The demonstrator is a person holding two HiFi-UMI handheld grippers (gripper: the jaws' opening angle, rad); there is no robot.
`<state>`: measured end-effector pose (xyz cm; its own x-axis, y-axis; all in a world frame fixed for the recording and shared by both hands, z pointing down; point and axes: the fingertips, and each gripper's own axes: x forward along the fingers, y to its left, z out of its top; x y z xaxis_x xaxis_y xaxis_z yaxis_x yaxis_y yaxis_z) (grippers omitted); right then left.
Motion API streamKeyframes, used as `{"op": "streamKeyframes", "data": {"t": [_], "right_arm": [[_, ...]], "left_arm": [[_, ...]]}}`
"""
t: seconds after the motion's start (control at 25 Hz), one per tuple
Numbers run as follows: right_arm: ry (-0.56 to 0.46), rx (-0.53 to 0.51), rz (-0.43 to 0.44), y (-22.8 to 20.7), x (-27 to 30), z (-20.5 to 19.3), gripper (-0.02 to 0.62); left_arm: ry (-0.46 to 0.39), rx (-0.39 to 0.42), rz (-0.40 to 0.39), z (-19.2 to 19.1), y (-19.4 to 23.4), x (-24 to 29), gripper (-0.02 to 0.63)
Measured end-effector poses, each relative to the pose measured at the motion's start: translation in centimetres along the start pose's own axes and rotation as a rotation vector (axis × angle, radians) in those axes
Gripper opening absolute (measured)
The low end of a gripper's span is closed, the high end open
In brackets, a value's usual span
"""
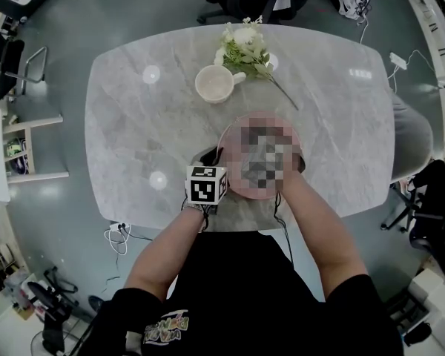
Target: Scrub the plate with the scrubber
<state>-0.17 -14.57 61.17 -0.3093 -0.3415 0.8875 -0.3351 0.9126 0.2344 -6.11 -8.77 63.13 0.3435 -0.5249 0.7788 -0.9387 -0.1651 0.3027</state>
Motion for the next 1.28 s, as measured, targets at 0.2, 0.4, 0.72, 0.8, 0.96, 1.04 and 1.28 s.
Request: {"op": "streamKeyframes", "data": {"t": [0.2, 0.4, 0.72, 0.8, 0.96, 1.04, 1.28], "right_arm": [[0.035, -0.018, -0.061, -2.0, 0.0, -0.8, 0.08], [0.074, -0.017, -0.121, -3.9, -0.4, -2.6, 0.078], [0.128, 0.027, -0.176, -6.3, -1.6, -6.1, 0.078], [0.139, 0.041, -0.185, -6.7, -2.0, -7.0, 0.078], [0.146, 0.078, -0.19, -6.7, -2.9, -8.5, 0.078], [0.145, 0.103, -0.194, -6.5, -3.4, -9.1, 0.078], [0.133, 0.185, -0.206, -6.0, -5.0, -11.0, 0.078]], "left_arm": [[-0.001, -0.009, -0.004, 0.0, 0.1, 0.0, 0.043], [-0.003, -0.009, -0.001, 0.0, 0.1, 0.0, 0.043], [-0.007, -0.018, -0.002, -0.1, 0.2, 0.1, 0.041], [-0.009, -0.019, 0.001, -0.2, 0.2, 0.1, 0.04], [-0.012, -0.025, 0.003, -0.1, 0.2, 0.0, 0.04], [-0.011, -0.026, 0.003, -0.1, 0.2, -0.1, 0.04], [-0.016, -0.034, 0.009, -0.1, 0.2, -0.1, 0.038]]}}
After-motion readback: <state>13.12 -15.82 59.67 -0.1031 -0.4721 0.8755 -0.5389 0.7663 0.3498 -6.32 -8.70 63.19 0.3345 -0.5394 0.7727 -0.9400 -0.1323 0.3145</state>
